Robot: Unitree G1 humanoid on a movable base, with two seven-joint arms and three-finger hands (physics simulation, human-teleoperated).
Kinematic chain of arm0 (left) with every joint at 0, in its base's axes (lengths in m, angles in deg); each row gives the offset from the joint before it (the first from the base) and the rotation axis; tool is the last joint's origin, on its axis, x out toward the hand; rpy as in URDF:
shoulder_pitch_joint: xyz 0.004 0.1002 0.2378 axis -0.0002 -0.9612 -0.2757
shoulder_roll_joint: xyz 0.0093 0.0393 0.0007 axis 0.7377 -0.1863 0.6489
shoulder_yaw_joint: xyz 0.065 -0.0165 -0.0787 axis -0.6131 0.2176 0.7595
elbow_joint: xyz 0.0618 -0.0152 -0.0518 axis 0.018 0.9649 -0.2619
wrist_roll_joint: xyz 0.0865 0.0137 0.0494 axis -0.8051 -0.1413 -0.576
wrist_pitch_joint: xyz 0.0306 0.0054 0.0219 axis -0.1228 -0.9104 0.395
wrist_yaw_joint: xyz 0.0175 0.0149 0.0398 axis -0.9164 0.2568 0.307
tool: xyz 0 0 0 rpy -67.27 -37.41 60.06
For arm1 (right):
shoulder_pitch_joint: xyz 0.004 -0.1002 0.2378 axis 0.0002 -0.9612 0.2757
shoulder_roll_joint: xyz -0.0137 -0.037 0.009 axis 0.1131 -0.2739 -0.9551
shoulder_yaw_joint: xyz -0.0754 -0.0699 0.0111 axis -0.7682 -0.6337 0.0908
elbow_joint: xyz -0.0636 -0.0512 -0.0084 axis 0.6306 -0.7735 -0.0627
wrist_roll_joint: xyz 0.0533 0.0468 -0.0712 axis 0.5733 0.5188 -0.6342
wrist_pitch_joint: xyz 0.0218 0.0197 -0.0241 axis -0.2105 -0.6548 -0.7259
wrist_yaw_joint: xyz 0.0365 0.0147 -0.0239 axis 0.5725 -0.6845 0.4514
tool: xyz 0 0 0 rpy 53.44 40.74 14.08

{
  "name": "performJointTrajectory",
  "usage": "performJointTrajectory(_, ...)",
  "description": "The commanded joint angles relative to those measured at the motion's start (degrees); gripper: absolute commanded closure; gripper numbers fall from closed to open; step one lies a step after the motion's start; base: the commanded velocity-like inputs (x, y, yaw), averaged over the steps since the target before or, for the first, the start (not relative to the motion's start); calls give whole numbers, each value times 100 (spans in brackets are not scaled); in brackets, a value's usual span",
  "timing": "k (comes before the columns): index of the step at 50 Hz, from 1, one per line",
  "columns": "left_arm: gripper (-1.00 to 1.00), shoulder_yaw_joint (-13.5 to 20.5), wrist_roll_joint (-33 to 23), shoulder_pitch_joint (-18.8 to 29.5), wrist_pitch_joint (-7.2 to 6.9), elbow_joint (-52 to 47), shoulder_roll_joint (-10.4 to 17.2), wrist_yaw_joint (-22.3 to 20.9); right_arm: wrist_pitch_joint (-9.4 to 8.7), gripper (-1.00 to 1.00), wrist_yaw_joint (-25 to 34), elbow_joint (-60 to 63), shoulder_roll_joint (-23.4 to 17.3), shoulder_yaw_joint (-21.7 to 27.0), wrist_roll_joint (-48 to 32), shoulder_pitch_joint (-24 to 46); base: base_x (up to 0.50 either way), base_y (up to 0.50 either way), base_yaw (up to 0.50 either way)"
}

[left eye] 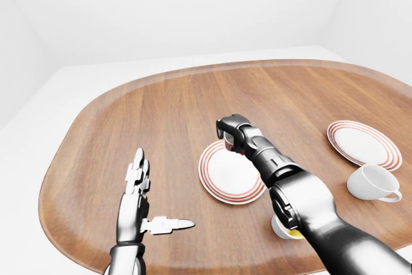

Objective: Put the red mug on the left plate.

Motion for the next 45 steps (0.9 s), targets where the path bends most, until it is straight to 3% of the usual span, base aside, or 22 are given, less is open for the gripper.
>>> performJointTrajectory(1, -100, -82, -230, -38, 0, 24, -12, 45, -2, 100, -376, -95, -77, 134, 289, -509, 0, 0, 0)
performJointTrajectory(24, -100, -14, -53, 37, 0, 60, 26, 44, 294, 100, -409, -156, 228, 193, 110, -910, 0, 0, 0)
performJointTrajectory(28, -100, -22, -83, 8, 0, 42, 11, 36, 198, 100, -412, -173, 260, 189, -47, -999, 0, 0, 0)
performJointTrajectory(38, -100, -3, -59, 15, 0, 47, 4, 5, 236, 100, -402, -188, 332, 307, -195, -1105, 0, 0, 0)
performJointTrajectory(45, -100, 17, -46, 19, 0, 50, -4, -16, 132, 100, -433, -196, 327, 323, -379, -1159, 0, 0, 0)
